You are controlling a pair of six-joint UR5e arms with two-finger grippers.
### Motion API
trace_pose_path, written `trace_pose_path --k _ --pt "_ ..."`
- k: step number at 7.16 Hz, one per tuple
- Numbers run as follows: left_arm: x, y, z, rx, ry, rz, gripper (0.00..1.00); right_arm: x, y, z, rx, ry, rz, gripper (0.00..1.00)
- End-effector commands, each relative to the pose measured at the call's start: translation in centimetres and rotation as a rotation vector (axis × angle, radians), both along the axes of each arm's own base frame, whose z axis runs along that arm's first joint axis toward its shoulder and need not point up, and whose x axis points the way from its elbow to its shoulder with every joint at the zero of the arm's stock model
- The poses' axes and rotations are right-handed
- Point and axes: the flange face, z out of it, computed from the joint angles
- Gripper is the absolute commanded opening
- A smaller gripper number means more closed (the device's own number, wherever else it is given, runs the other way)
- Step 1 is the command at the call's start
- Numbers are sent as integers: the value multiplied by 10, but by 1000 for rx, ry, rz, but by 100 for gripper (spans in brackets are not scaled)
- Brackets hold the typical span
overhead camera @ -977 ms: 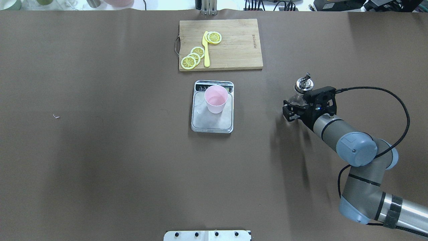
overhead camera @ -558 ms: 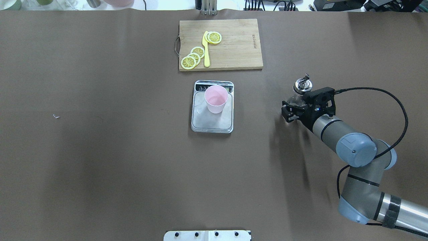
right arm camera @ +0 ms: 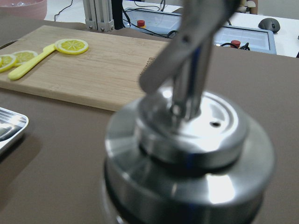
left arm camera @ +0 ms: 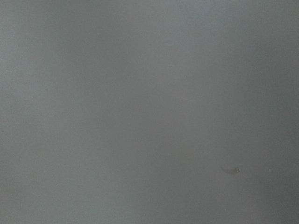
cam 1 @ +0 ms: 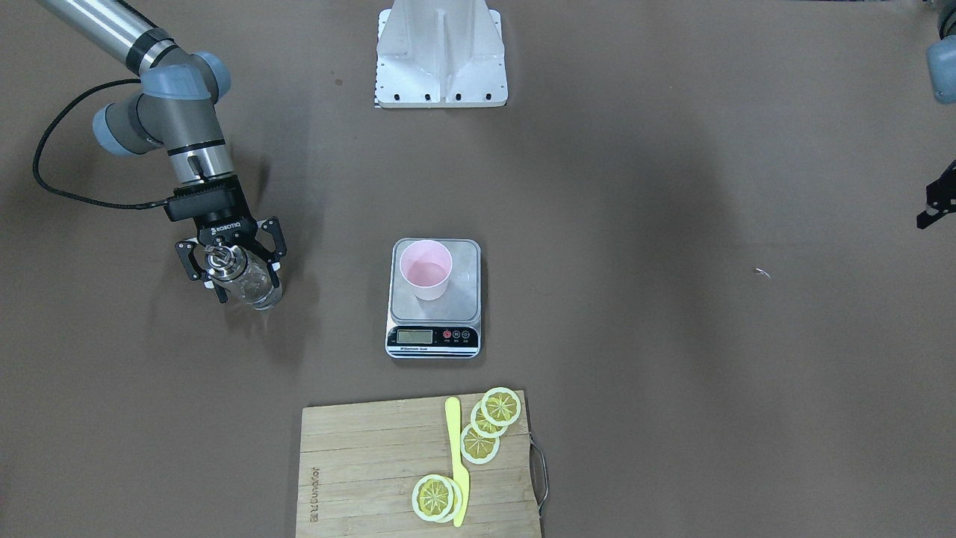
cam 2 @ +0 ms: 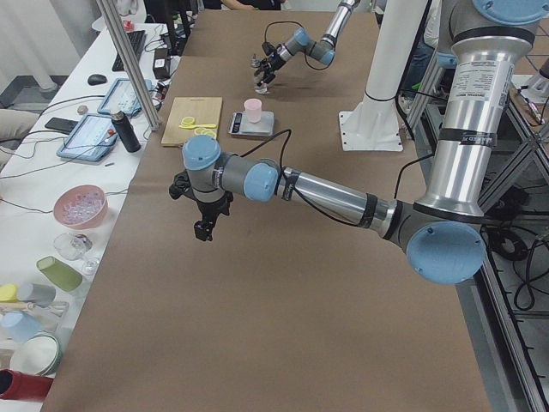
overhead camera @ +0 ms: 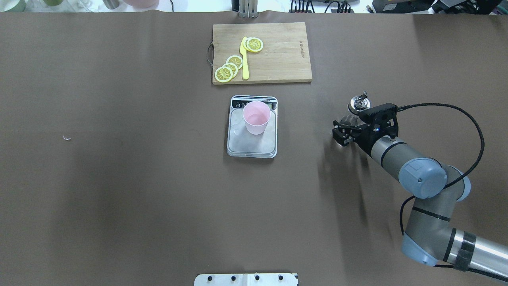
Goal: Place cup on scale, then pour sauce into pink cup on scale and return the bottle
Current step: 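Lower the dispenser onto the table with the right gripper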
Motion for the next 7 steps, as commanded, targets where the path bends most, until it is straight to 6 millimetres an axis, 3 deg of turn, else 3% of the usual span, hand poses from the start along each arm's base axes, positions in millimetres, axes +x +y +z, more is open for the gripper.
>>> trace_pose_path --k 1,3,7 --pt "-1 0 -2 2 1 -3 98 2 1 -4 4 -6 0 100" --pt "0 0 -2 -1 1 -3 98 5 2 -1 3 -3 6 100" --pt "-1 0 -2 0 1 -6 98 -2 33 -3 21 0 19 100"
